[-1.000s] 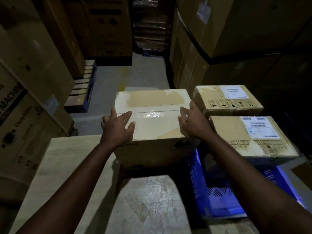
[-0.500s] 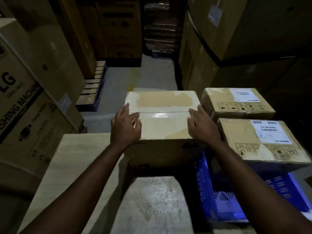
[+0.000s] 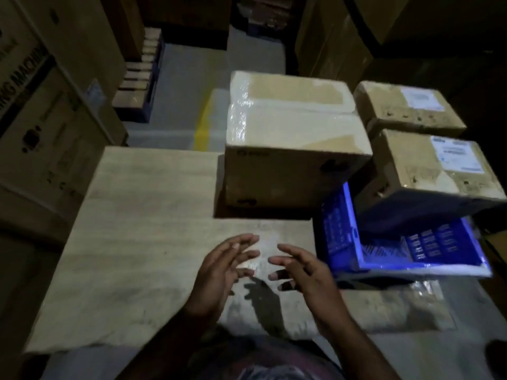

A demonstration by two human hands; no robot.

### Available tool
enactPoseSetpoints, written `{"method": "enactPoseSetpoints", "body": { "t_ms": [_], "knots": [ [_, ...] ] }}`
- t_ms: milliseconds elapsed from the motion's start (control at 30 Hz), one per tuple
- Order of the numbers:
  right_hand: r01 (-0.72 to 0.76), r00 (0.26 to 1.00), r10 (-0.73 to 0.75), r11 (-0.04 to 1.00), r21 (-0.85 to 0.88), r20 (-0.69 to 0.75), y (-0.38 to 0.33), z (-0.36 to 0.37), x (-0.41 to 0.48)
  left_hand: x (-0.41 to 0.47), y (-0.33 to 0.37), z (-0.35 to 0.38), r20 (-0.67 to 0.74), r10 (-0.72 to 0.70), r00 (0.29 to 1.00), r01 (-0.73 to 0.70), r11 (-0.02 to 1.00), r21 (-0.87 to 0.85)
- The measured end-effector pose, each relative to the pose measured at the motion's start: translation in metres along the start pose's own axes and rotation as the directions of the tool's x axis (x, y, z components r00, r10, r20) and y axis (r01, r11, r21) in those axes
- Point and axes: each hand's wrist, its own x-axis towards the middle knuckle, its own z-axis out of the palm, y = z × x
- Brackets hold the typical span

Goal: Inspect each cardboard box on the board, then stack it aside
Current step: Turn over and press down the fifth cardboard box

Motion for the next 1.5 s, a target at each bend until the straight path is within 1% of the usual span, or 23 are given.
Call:
{"method": "enactPoseSetpoints", "body": {
  "t_ms": [67,100,167,233,300,367,467,533,600,667,800,867,933,1000,1100,1200,1300,1367,1400,1433,1500],
  "knots": [
    [-0.14,0.99,0.137,0.987,0.074,0.046,0.017,0.011,-0.017,-0.021,-0.02,-0.012,0.022,-0.122,0.992,0.123,0.99,-0.07],
    [-0.168,0.984,0.162,0.983,0.074,0.079,0.022,0.012,-0.023,-0.032,-0.027,-0.017,0.033,-0.149,0.988,0.151,0.986,-0.07],
    [-0.152,0.982,0.147,0.988,0.031,0.115,0.029,0.011,-0.029,-0.054,-0.035,-0.026,0.045,-0.146,0.988,0.146,0.989,-0.001],
    [-0.085,0.987,0.088,0.996,-0.029,0.132,0.033,0.008,-0.034,-0.074,-0.042,-0.031,0.022,-0.09,0.996,0.087,0.989,0.119],
    [-0.022,0.984,0.033,0.998,-0.061,0.173,0.04,0.005,-0.041,-0.091,-0.052,-0.031,-0.038,0.012,0.999,-0.002,0.967,0.255],
    [0.014,0.974,0.006,0.996,-0.087,0.228,0.052,0.001,-0.048,-0.108,-0.064,-0.027,-0.113,0.117,0.987,-0.071,0.935,0.346],
    [0.063,0.943,-0.022,0.991,-0.116,0.332,0.074,-0.006,-0.067,-0.143,-0.088,-0.017,-0.249,0.236,0.939,-0.112,0.897,0.427],
    [0.073,0.92,-0.013,0.988,-0.139,0.391,0.092,-0.013,-0.079,-0.17,-0.109,-0.01,-0.33,0.297,0.896,-0.129,0.886,0.446],
    [0.063,0.894,0.021,0.983,-0.171,0.447,0.111,-0.017,-0.095,-0.202,-0.135,-0.005,-0.424,0.292,0.857,-0.122,0.915,0.385],
    [0.059,0.873,0.037,0.982,-0.181,0.487,0.125,-0.018,-0.114,-0.239,-0.161,-0.002,-0.487,0.26,0.834,-0.083,0.931,0.354],
    [0.04,0.821,0.075,0.981,-0.189,0.566,0.15,-0.009,-0.162,-0.315,-0.213,-0.005,-0.571,0.271,0.775,-0.01,0.909,0.417],
    [0.042,0.785,0.115,0.971,-0.237,0.609,0.167,-0.001,-0.186,-0.35,-0.237,-0.009,-0.636,0.259,0.727,0.008,0.923,0.385],
    [0.064,0.742,0.154,0.952,-0.298,0.653,0.183,0.011,-0.209,-0.383,-0.26,-0.013,-0.721,0.243,0.649,0.013,0.944,0.33],
    [0.121,0.693,0.171,0.93,-0.346,0.701,0.196,0.026,-0.233,-0.415,-0.283,-0.017,-0.779,0.221,0.586,-0.001,0.962,0.272],
    [0.228,0.617,0.184,0.889,-0.397,0.765,0.214,0.053,-0.276,-0.466,-0.321,-0.026,-0.835,0.18,0.52,-0.028,0.981,0.194],
    [0.334,0.54,0.205,0.838,-0.432,0.816,0.243,0.086,-0.325,-0.52,-0.358,-0.044,-0.879,0.161,0.449,-0.086,0.987,0.137],
    [0.404,0.472,0.259,0.786,-0.468,0.842,0.279,0.121,-0.384,-0.584,-0.402,-0.068,-0.933,0.108,0.342,-0.155,0.986,0.057],
    [0.447,0.418,0.299,0.754,-0.481,0.858,0.31,0.151,-0.434,-0.638,-0.443,-0.088,-0.962,0.091,0.257,-0.164,0.985,0.05],
    [0.45,0.411,0.312,0.748,-0.488,0.857,0.318,0.161,-0.447,-0.654,-0.454,-0.094,-0.967,0.085,0.238,-0.157,0.986,0.048],
    [0.451,0.41,0.317,0.745,-0.492,0.855,0.322,0.17,-0.458,-0.666,-0.463,-0.099,-0.969,0.073,0.237,-0.151,0.988,0.037],
    [0.482,0.388,0.33,0.723,-0.495,0.86,0.342,0.196,-0.49,-0.709,-0.488,-0.113,-0.978,0.046,0.202,-0.138,0.99,0.018]
  ]
}}
